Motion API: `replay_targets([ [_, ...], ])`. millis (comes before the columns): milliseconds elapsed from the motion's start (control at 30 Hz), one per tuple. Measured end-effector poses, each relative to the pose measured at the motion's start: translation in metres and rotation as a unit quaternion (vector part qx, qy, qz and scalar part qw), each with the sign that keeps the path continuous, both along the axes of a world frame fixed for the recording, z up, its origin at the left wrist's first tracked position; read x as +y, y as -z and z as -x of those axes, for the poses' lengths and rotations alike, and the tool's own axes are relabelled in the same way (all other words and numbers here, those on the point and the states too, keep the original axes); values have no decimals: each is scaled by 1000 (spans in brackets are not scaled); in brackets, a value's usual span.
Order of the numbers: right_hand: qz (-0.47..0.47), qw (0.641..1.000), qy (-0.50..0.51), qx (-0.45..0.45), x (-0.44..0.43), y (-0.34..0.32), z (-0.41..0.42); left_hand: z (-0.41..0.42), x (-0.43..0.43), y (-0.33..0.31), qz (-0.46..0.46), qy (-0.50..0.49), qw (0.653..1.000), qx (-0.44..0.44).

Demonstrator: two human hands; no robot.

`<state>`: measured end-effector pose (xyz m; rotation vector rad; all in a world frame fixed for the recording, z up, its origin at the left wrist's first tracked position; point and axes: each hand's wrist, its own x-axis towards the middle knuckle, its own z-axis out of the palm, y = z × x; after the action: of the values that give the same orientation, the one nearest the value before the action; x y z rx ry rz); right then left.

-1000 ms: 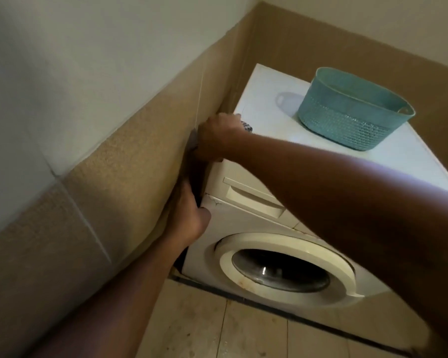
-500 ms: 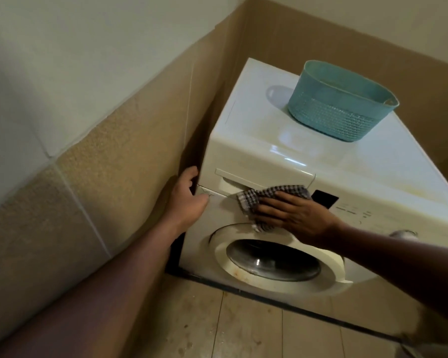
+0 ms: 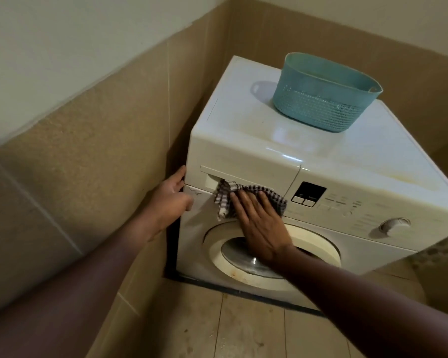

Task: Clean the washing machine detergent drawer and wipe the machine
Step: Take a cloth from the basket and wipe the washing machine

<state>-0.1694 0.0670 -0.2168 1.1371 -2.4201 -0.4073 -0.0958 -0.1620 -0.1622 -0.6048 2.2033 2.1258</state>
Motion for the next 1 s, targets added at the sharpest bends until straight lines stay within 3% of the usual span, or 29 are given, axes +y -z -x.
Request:
replay_targets([
  [133,68,997,40,-25,-44,21,-13,6,3,4,-2,-2,1000,24],
  [300,-114,986,-117,-22,32,-14,38,9,-2,13,-1,-5,999,38],
  [367,-143,978,-153,-1,55,-25,51,8,-3,13,2,-2,999,34],
  [467,-108,981,-153,39,66,-40,52,9,-3,13,-3,3,999,37],
  [567,27,995,-58,76,57,-65,48,9,-2,14,2,-1,999,48],
  [633,65,994,-27,80,30,-85,47,11,2,11,-1,-22,999,50],
  [733,69,996,-24,45,-40,-102,46,14,4,5,-5,-44,998,51],
  [833,48,997,-48,43,-95,-93,35,19,7,0,-49,-151,985,67],
  [900,-2,993,-92,72,-95,-75,33,21,9,-8,-108,-199,971,82],
  [1000,-56,985,-130,94,-52,-59,40,24,6,-5,-45,-146,981,118],
])
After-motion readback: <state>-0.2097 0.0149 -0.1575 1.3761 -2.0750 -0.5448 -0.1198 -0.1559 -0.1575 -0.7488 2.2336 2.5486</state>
